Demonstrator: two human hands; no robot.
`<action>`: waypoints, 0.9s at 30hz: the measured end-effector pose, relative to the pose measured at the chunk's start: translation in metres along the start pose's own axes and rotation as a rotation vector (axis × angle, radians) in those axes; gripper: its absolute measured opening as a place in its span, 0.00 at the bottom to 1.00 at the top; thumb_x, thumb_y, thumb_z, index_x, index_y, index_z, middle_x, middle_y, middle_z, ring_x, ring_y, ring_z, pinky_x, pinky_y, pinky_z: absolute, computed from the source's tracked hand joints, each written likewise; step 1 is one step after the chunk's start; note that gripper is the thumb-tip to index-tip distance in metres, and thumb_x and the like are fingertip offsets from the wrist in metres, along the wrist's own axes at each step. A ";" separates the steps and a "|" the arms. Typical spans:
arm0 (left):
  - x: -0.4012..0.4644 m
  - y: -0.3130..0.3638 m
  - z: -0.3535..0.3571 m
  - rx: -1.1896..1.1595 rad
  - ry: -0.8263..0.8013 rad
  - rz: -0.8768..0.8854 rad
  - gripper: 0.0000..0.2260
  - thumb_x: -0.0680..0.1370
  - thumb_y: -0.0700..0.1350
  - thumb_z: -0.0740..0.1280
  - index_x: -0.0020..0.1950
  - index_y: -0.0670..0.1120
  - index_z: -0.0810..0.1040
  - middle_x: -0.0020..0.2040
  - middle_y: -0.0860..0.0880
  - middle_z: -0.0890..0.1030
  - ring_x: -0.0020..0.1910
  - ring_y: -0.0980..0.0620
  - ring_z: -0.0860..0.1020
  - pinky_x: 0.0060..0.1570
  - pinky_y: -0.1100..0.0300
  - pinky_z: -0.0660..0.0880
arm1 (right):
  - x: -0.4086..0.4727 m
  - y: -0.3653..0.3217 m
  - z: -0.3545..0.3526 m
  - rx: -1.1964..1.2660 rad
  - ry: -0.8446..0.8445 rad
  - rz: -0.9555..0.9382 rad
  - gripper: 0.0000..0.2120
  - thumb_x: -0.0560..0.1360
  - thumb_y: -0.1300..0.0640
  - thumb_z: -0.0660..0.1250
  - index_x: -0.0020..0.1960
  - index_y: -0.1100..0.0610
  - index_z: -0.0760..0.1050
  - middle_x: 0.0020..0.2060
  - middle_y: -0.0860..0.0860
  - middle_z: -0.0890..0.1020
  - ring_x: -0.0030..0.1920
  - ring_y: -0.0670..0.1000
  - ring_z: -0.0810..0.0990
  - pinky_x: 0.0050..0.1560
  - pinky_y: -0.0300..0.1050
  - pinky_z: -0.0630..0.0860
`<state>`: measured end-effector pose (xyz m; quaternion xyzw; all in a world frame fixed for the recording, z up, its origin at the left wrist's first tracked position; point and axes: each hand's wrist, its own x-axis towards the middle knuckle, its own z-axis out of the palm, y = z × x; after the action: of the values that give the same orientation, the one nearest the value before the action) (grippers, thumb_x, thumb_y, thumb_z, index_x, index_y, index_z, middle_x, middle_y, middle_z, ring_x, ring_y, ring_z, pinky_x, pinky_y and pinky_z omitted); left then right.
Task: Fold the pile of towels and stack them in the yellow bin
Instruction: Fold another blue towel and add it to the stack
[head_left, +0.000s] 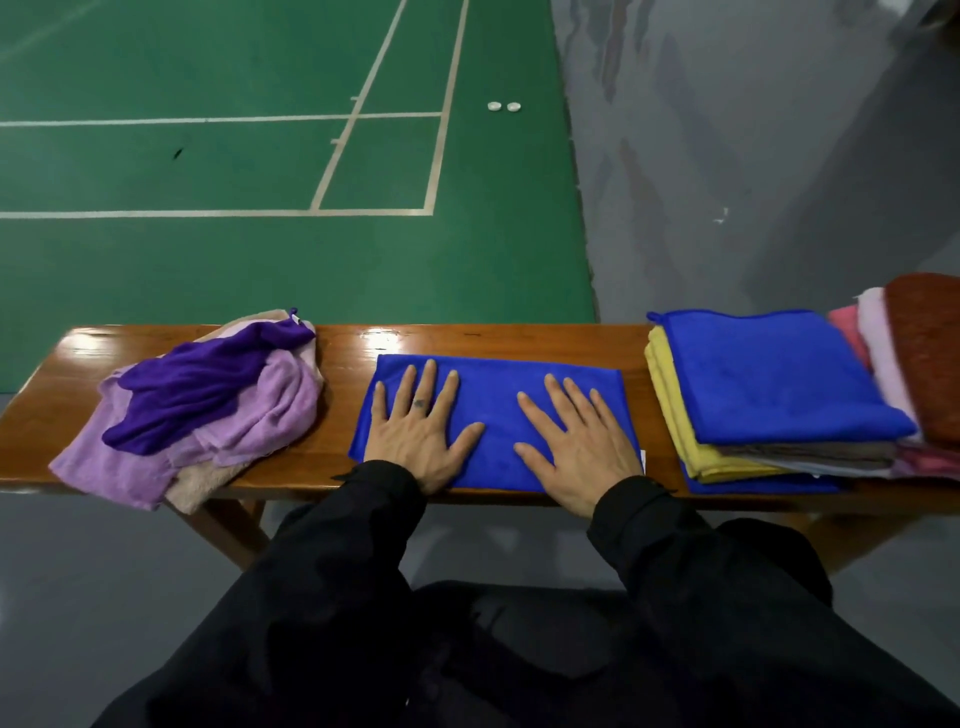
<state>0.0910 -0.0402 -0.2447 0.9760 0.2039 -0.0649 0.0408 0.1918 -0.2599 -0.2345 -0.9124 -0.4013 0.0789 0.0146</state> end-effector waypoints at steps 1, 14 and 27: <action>-0.002 0.001 0.000 0.003 -0.008 0.001 0.37 0.77 0.73 0.41 0.83 0.58 0.41 0.83 0.52 0.39 0.82 0.48 0.39 0.77 0.39 0.34 | -0.001 0.000 -0.001 -0.003 -0.004 0.001 0.36 0.78 0.29 0.34 0.83 0.41 0.39 0.83 0.51 0.42 0.83 0.53 0.40 0.81 0.55 0.39; -0.037 -0.055 -0.027 -0.411 0.246 -0.475 0.15 0.77 0.56 0.69 0.51 0.44 0.81 0.54 0.41 0.79 0.54 0.41 0.77 0.61 0.49 0.74 | -0.036 -0.006 0.001 0.270 0.385 -0.200 0.19 0.77 0.43 0.63 0.62 0.52 0.80 0.64 0.52 0.79 0.63 0.54 0.78 0.64 0.54 0.77; -0.047 -0.049 -0.028 -0.297 0.338 -0.026 0.09 0.79 0.47 0.67 0.58 0.46 0.77 0.59 0.44 0.78 0.55 0.43 0.77 0.59 0.47 0.75 | -0.045 -0.001 -0.025 0.211 0.032 -0.177 0.27 0.75 0.33 0.66 0.66 0.49 0.77 0.71 0.48 0.75 0.74 0.50 0.70 0.76 0.49 0.65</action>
<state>0.0315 -0.0113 -0.2128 0.9535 0.2279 0.1298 0.1484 0.1654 -0.2912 -0.2040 -0.8681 -0.4693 0.1045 0.1239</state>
